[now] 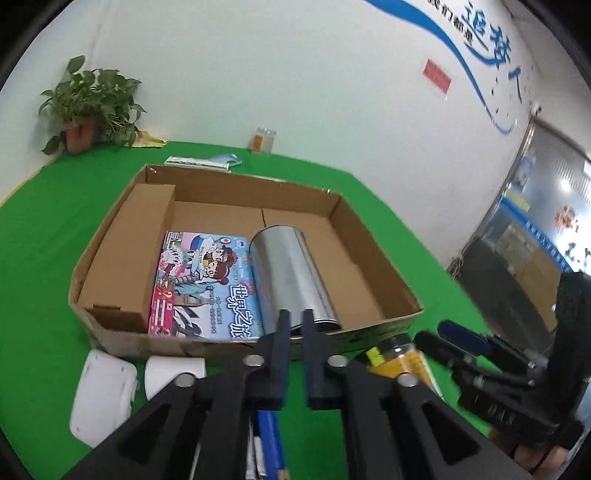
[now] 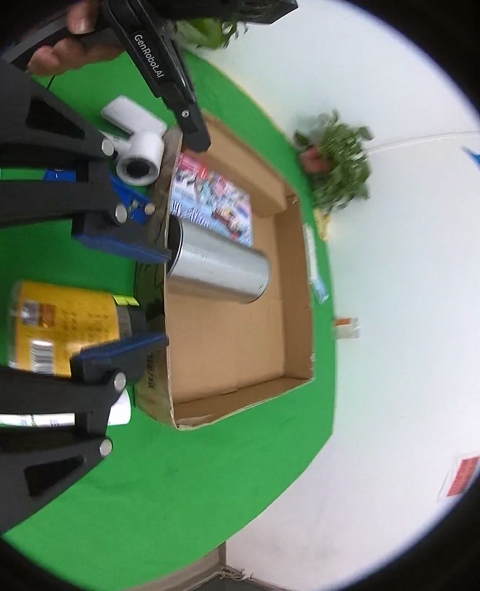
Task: Organize rigid objects
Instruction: 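Withdraw the left gripper and move it to the yellow-labelled jar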
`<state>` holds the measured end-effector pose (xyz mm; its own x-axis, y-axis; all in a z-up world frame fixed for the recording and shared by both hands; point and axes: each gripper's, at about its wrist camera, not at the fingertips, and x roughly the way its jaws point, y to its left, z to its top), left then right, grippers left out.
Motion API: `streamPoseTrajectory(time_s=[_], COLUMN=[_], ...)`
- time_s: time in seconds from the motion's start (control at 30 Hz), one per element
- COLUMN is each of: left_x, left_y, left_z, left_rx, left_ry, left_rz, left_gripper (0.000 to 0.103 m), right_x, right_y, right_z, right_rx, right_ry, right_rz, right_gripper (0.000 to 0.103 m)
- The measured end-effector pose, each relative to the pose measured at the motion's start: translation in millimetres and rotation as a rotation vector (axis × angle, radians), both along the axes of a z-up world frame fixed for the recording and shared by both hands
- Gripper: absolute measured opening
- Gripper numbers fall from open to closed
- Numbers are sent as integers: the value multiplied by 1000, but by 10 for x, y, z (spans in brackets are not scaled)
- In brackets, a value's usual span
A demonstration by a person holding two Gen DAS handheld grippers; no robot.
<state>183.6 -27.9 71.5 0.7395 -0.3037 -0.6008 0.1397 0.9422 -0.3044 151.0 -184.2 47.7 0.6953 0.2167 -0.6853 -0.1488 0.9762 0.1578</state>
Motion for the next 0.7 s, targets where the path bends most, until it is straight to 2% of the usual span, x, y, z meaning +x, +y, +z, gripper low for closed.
streamPoseTrajectory(time_s=[0.03, 0.07, 0.1, 0.17, 0.37, 0.57, 0.7], left_x=[-66, -145, -254, -379, -626, -685, -541], left_y=[-5, 2, 14, -7, -93, -168, -167], left_z=[21, 56, 71, 80, 42, 10, -159], left_rx=[28, 43, 44, 53, 124, 99, 3], left_ry=[4, -6, -60, -111, -137, -72, 59], left_rz=[46, 85, 126, 127, 105, 82, -8], left_gripper=[75, 98, 103, 102, 102, 102, 102], right_x=[-54, -120, -184, -271, -453, -497, -416], right_y=[-9, -28, -51, -67, -104, -150, -312], right_z=[7, 17, 28, 21, -61, -190, -353], right_rx=[-9, -13, -9, -13, -20, -19, -33], right_ry=[-11, -25, -40, -35, -2, 28, 93], right_rz=[-12, -37, -54, -66, -65, -51, -96], right_gripper=[91, 96, 97, 97, 97, 97, 97])
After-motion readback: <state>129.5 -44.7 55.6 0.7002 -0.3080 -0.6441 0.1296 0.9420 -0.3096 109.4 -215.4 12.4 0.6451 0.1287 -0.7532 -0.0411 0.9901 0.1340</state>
